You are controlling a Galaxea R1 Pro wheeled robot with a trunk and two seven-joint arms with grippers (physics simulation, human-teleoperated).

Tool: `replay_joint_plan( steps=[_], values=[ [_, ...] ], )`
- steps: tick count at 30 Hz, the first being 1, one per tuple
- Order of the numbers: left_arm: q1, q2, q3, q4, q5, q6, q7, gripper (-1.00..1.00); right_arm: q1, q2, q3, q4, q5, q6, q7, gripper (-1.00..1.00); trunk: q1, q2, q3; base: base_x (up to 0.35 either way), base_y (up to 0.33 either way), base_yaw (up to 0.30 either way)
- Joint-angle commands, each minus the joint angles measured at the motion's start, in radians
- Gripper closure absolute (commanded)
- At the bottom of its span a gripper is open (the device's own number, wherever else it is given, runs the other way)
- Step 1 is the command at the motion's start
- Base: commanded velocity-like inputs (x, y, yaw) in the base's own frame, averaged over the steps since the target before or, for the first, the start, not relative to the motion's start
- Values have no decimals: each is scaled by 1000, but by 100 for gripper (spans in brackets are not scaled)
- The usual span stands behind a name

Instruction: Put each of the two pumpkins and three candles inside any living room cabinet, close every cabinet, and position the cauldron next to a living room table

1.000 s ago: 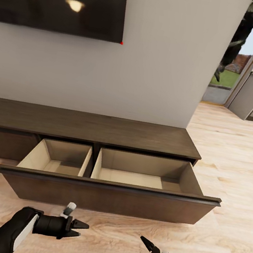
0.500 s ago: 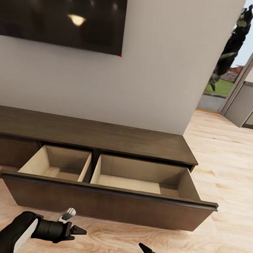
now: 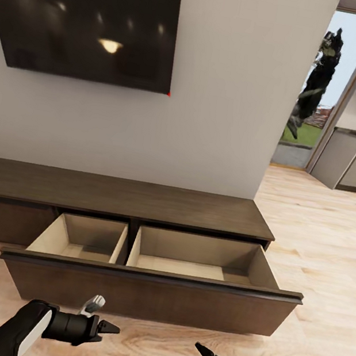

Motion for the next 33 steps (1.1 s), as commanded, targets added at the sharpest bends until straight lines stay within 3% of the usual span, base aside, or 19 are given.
replay_joint_plan(
  steps=[1, 7, 11, 19, 24, 30, 33],
  values=[
    [0, 0, 1, 0, 1, 5, 10, -100, -1, 0, -3, 0, -5, 1, -2, -100, -1, 0, 3, 0, 0, 0],
    [0, -1, 2, 1, 3, 5, 98, -100, -1, 2, -3, 1, 38, -53, -14, -100, -3, 1, 26, 0, 0, 0],
    [0, 0, 3, 2, 4, 0, 136, -100, -1, 3, -3, 0, 64, -57, -35, -100, -19, 29, 39, 0, 0, 0],
    [0, -5, 4, 30, 7, -38, 237, -100, 0, 3, -2, -2, 77, -45, -269, -100, -49, 85, 64, 0, 0, 0],
    [0, -6, 4, 33, 7, -43, 259, -100, 0, 5, -1, -4, 80, -24, -376, -100, -68, 120, 80, 0, 0, 0],
    [0, -5, 4, 33, 7, -63, 276, -100, -1, 8, 0, -7, 83, -26, -410, -100, -91, 162, 98, 0, 0, 0],
    [0, -6, 4, 33, 8, -67, 321, -100, -1, 8, 3, -6, 83, -26, -414, -100, -103, 183, 108, 0, 0, 0]
  ],
)
